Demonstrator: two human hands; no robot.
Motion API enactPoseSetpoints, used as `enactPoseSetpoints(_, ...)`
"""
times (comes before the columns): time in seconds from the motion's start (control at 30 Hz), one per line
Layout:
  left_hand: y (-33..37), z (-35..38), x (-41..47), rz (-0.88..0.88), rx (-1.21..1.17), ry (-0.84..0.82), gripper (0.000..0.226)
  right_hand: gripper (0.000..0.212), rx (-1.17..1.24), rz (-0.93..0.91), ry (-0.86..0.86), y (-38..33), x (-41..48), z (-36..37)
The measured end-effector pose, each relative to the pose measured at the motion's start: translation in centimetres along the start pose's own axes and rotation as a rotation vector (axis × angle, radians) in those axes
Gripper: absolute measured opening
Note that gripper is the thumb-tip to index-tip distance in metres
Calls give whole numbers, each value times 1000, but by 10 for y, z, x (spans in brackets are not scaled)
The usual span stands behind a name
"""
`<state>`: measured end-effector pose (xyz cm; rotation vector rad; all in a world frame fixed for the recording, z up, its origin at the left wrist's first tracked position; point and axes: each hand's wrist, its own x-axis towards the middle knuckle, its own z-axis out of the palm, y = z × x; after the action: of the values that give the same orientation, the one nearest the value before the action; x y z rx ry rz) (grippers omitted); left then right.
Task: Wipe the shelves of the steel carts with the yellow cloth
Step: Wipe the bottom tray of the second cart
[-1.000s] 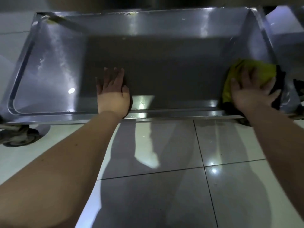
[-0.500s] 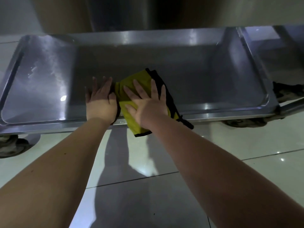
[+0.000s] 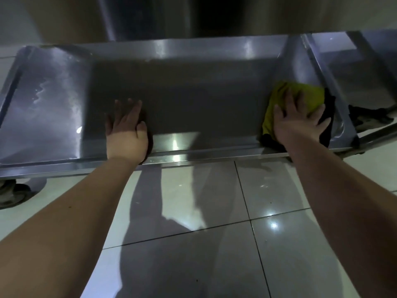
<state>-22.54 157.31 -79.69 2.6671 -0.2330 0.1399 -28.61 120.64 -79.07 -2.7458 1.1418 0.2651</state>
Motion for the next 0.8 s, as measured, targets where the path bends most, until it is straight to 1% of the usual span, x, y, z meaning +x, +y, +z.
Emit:
enactPoseSetpoints(0.03, 0, 0, 0, 0, -7, 5, 63, 59, 2, 28, -15, -16, -9, 2)
enactPoseSetpoints(0.07, 0, -1, 0, -6, -17, 12, 63, 61, -2, 10, -27, -35, -21, 6)
enactPoseSetpoints(0.1, 0, -2, -1, -15, -29, 22, 62, 62, -7, -62, -28, -56, -36, 11)
enactPoseSetpoints(0.17, -1, -5, 0, -29, -60, 28, 62, 63, -20, -286, -23, -100, -74, 24)
enactPoseSetpoints(0.23, -2, -7, 0, -10, -103, -31, 62, 63, -59, -474, -46, -143, -115, 39)
enactPoseSetpoints(0.33, -2, -11, 2, 67, -202, -141, 63, 69, -186, -647, -114, -195, -160, 53)
enactPoseSetpoints(0.4, 1, -15, 0, 54, -246, -113, 60, 75, -219, -703, -161, -212, -168, 54)
enactPoseSetpoints(0.43, 2, -18, -2, 32, -252, -58, 58, 73, -160, -704, -193, -214, -166, 51)
enactPoseSetpoints(0.5, 8, -21, -5, 28, -238, 39, 56, 64, 104, -661, -217, -206, -155, 42)
enactPoseSetpoints(0.53, 15, -20, -7, 50, -238, 31, 56, 61, 236, -631, -172, -197, -147, 38)
enactPoseSetpoints(0.6, 37, -9, -10, 77, -164, -85, 59, 58, 394, -598, -22, -174, -131, 31)
enactPoseSetpoints(0.67, 64, 10, -16, 18, 40, -164, 58, 55, 422, -632, 28, -153, -118, 31)
enactPoseSetpoints(0.73, 85, 27, -24, -38, 212, -205, 59, 54, 342, -678, 14, -140, -108, 35)
enactPoseSetpoints(0.8, 89, 34, -26, -53, 250, -239, 58, 53, 277, -711, -2, -137, -101, 39)
